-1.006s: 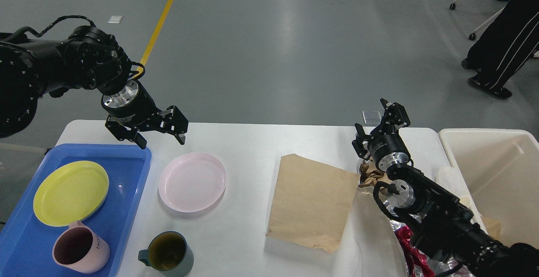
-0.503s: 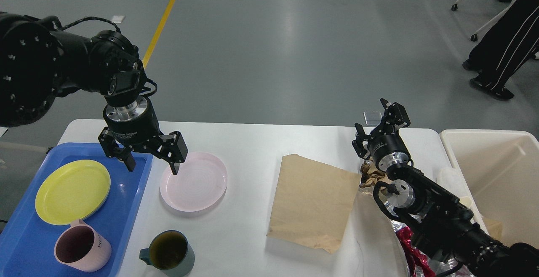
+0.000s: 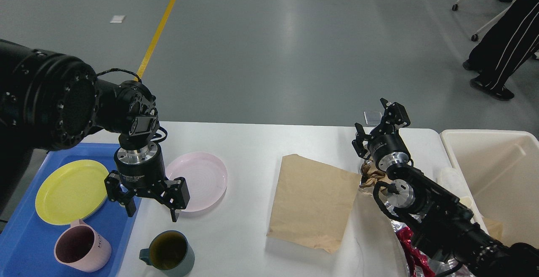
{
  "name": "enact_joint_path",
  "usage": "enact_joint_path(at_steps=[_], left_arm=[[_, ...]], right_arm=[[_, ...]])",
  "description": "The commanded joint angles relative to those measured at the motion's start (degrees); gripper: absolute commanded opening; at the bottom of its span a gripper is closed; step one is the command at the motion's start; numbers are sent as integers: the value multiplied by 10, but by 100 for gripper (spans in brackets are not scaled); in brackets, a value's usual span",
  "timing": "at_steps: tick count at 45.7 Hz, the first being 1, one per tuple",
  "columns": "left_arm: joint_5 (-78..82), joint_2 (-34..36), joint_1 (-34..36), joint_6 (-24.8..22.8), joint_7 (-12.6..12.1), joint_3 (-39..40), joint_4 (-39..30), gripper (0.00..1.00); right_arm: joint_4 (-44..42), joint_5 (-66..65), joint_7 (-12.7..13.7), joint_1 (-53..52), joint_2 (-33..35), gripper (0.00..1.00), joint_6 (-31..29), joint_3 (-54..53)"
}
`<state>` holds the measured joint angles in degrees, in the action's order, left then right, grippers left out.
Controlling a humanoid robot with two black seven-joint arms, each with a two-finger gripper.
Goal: Tidy desktop
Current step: 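Lower the left gripper onto the dark green mug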
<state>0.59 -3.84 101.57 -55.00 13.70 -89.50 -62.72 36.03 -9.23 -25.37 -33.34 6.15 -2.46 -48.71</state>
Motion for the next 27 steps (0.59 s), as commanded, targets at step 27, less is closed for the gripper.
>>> enact_joint_path(at_steps=[27], left_arm=[[-7,-21,-108,0,0,-23,64,89]], right_arm=[[0,0,0,0,0,100,0,0]])
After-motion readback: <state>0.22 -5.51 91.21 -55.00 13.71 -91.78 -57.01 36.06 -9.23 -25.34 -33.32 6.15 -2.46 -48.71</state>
